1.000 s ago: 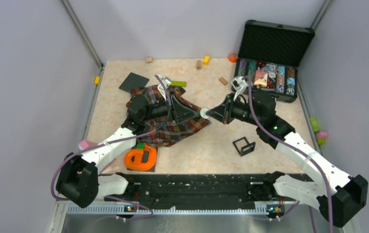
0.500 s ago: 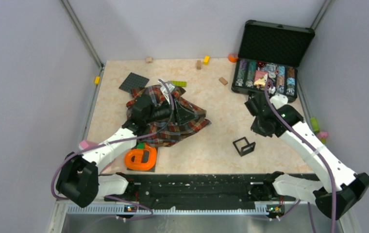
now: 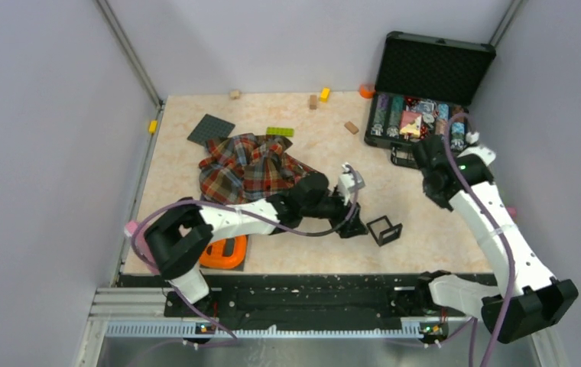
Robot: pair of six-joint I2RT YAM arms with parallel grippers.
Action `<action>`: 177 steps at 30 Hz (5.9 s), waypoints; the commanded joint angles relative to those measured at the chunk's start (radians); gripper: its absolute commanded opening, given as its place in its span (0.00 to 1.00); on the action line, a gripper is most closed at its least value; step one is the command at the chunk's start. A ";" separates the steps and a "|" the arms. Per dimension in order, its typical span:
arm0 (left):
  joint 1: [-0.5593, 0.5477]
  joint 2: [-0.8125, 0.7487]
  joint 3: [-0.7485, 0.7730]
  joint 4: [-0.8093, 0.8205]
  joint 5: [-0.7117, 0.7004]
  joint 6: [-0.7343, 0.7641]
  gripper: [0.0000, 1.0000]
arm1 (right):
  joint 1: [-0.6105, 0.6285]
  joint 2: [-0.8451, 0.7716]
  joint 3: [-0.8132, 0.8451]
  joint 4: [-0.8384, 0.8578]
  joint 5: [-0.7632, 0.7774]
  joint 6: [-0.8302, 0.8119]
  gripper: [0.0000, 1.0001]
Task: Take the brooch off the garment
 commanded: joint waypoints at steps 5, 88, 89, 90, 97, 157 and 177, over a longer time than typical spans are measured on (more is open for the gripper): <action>-0.116 0.256 0.315 -0.129 -0.170 0.154 0.67 | -0.146 -0.056 0.268 0.097 0.097 -0.218 0.00; -0.066 -0.243 -0.168 -0.388 -0.195 0.332 0.45 | 0.053 0.252 -0.498 1.292 -1.485 -0.777 0.00; -0.066 -0.245 -0.171 -0.385 -0.196 0.329 0.44 | 0.060 0.265 -0.496 1.296 -1.493 -0.776 0.00; -0.066 -0.249 -0.174 -0.381 -0.197 0.328 0.44 | 0.068 0.276 -0.496 1.301 -1.497 -0.775 0.00; -0.067 -0.260 -0.187 -0.363 -0.184 0.324 0.41 | 0.103 0.325 -0.488 1.312 -1.509 -0.772 0.00; -0.066 -0.249 -0.176 -0.356 -0.207 0.301 0.36 | 0.173 0.106 -0.349 0.991 -1.111 -0.802 0.49; 0.042 -0.109 -0.129 -0.343 -0.273 0.086 0.38 | 0.173 -0.054 -0.437 0.971 -1.075 -0.775 0.53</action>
